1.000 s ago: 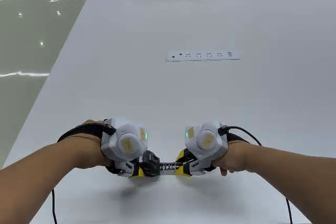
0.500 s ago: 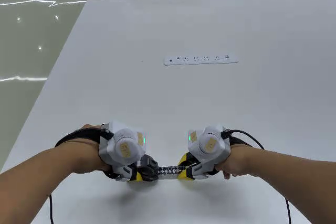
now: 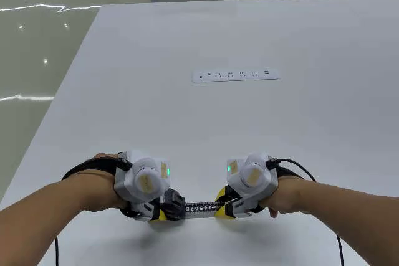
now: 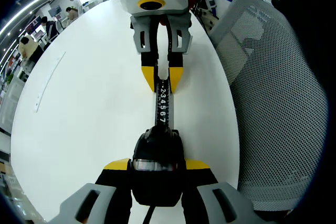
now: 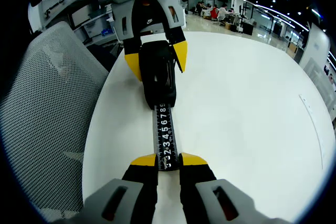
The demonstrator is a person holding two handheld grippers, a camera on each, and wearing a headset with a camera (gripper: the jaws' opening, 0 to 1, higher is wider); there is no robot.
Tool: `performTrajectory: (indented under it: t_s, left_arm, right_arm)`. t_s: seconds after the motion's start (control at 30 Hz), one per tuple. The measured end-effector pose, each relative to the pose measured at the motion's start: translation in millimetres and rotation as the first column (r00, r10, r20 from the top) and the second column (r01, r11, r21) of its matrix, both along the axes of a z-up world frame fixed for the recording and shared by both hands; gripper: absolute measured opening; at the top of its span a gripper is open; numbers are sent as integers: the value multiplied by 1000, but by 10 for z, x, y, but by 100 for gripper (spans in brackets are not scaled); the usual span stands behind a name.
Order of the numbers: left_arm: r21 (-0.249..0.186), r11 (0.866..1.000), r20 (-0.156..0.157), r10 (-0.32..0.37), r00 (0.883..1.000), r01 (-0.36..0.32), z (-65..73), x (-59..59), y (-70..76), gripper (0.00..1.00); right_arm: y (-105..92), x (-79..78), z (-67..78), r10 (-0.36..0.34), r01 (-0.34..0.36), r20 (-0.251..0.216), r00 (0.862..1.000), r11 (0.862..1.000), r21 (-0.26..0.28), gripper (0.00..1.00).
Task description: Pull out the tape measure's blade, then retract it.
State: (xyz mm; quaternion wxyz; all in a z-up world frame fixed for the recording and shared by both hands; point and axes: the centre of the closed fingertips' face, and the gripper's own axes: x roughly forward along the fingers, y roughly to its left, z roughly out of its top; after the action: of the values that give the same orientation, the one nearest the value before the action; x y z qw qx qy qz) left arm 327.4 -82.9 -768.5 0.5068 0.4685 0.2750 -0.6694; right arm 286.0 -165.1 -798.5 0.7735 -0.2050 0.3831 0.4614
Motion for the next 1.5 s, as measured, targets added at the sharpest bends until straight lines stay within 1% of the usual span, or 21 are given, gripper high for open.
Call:
performTrajectory:
  t_s: [0.77,0.97,1.1,1.5]
  left_arm:
    - [4,1000,-2,3,1000,-3,-5,-4,-5,33]
    - [5,1000,1,2,1000,-2,-3,-3,-2,33]
    - [-4,1000,2,-1,1000,1,2,-5,0,32]
    - [1,1000,2,1,1000,-1,-3,-4,-7,32]
  right_arm:
    - [-159,-69,7,-19,19,-6,1000,1000,-3,13]
    - [-216,-86,16,-21,21,-9,1000,1000,-9,13]
    - [-253,-105,17,-25,24,-11,1000,1000,-11,13]
    - [-352,-148,-3,-34,34,-13,999,999,-23,13]
